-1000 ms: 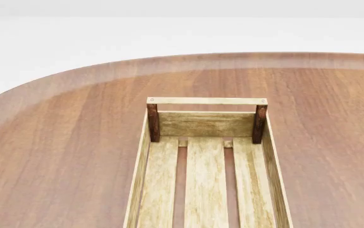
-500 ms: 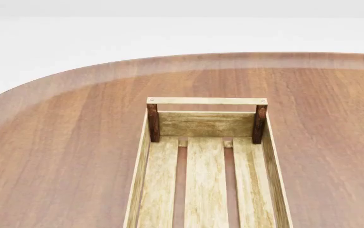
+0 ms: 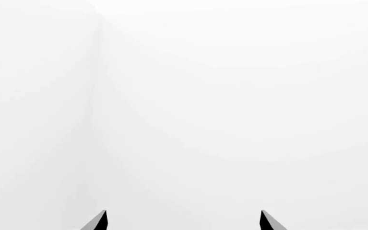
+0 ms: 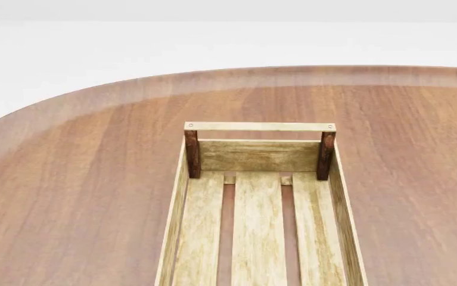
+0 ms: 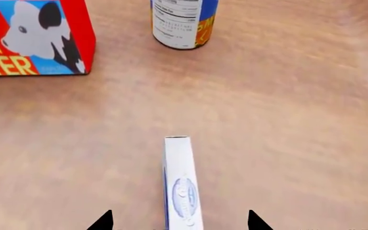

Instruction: Pick up the cream cheese and put it in the tray.

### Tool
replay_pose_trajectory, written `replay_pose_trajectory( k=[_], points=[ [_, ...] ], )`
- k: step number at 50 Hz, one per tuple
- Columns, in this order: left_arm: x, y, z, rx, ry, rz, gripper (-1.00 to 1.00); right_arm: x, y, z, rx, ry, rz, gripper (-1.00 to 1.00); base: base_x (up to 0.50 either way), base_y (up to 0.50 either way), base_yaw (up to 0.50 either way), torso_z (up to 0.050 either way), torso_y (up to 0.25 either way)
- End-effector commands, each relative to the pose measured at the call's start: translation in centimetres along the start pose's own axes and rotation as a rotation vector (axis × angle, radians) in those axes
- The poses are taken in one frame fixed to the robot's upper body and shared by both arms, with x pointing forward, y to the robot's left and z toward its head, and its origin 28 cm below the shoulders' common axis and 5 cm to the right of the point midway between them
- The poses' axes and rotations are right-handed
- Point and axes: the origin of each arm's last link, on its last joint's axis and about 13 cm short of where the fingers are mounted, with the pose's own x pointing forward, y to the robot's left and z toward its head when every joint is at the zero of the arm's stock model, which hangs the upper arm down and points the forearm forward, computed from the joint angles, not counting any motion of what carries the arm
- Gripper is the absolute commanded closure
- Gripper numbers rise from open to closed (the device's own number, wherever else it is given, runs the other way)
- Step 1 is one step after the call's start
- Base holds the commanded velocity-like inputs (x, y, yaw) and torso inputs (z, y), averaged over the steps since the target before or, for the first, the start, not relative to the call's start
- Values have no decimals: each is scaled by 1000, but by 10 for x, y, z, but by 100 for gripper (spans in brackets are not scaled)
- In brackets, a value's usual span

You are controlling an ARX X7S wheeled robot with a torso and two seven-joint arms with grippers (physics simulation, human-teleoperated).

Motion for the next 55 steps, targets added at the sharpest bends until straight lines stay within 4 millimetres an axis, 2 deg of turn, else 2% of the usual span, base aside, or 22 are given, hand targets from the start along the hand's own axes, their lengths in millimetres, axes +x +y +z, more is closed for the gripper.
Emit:
replay_pose_trajectory(
  k=[1,3,4,25,55],
  points=[
    [0,0,0,0,0,1,-100,1,0,-1,7,9,15,-100,0,0,0,0,0],
    [0,0,0,1,0,1,-100,1,0,-1,2,4,18,-100,0,0,0,0,0],
    [0,0,0,1,-1,2,-100,0,0,-1,1,3,19,100,0,0,0,0,0],
    [0,0,-1,2,2,1,-100,-9,-1,3,32,-44,113,100,0,0,0,0,0],
    [0,2,2,-2,-6,14,-100,-66,-16,36,74,-253,274,100,0,0,0,0,0]
  ],
)
